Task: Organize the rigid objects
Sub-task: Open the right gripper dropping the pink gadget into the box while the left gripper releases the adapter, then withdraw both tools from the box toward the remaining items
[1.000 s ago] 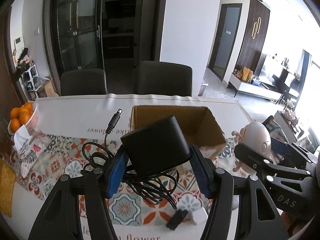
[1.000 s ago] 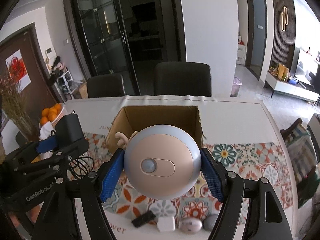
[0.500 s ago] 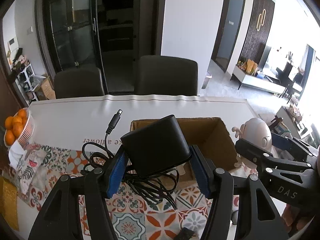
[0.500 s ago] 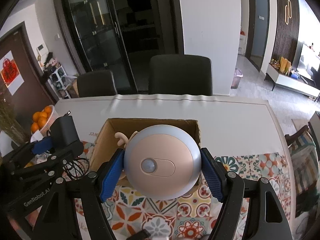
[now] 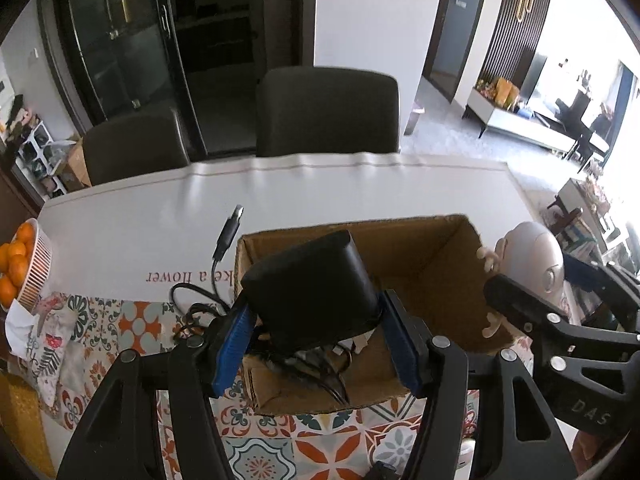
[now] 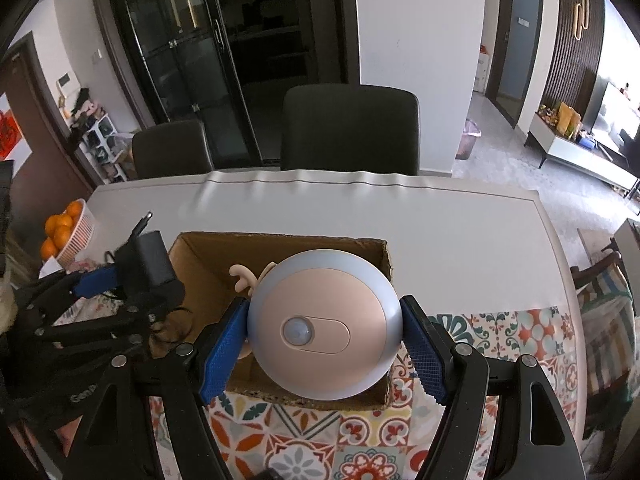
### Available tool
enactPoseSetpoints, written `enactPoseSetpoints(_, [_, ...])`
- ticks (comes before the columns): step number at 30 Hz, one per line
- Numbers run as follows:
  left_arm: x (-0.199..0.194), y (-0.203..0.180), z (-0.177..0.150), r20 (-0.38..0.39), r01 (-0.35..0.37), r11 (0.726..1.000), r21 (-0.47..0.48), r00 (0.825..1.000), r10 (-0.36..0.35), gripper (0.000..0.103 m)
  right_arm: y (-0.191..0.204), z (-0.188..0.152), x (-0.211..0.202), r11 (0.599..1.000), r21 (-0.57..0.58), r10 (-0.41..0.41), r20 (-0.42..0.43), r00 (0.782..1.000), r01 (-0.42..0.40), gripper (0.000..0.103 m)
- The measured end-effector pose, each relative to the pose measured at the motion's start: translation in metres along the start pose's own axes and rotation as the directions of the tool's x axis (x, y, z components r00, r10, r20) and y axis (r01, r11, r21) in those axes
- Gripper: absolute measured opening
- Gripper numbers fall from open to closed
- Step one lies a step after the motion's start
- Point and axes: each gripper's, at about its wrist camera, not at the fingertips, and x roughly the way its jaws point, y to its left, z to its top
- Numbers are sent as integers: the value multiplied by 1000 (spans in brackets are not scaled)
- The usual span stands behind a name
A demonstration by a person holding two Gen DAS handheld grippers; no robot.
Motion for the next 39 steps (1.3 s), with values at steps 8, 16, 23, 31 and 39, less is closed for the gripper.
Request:
enactPoseSetpoints(8, [-9,8,0,59,-74,997,6,995,74,77,2,3,8,1000,1,-1,-12,1000,1,74])
enactPoseSetpoints(16, [-27,26,-5,89,-126,992,-24,988,128,84,14,10,5,1000,-15,17,10,1000,-17,87])
enactPoseSetpoints(23, [-45,27,-22,110,-121,992,-38,986,125,88,19,0,-15,999,-33,-21,41,999,22,87])
enactPoseSetpoints(31, [-70,13,-47,145,-125,992,-15,981,126,92,14,-26,-48,996,-36,-72,81,994,76,88])
enactPoseSetpoints(39, [-96,-2,-81,174,-94,996,5,980,92,95,4,-62,-78,996,-3,-92,104,990,92,88])
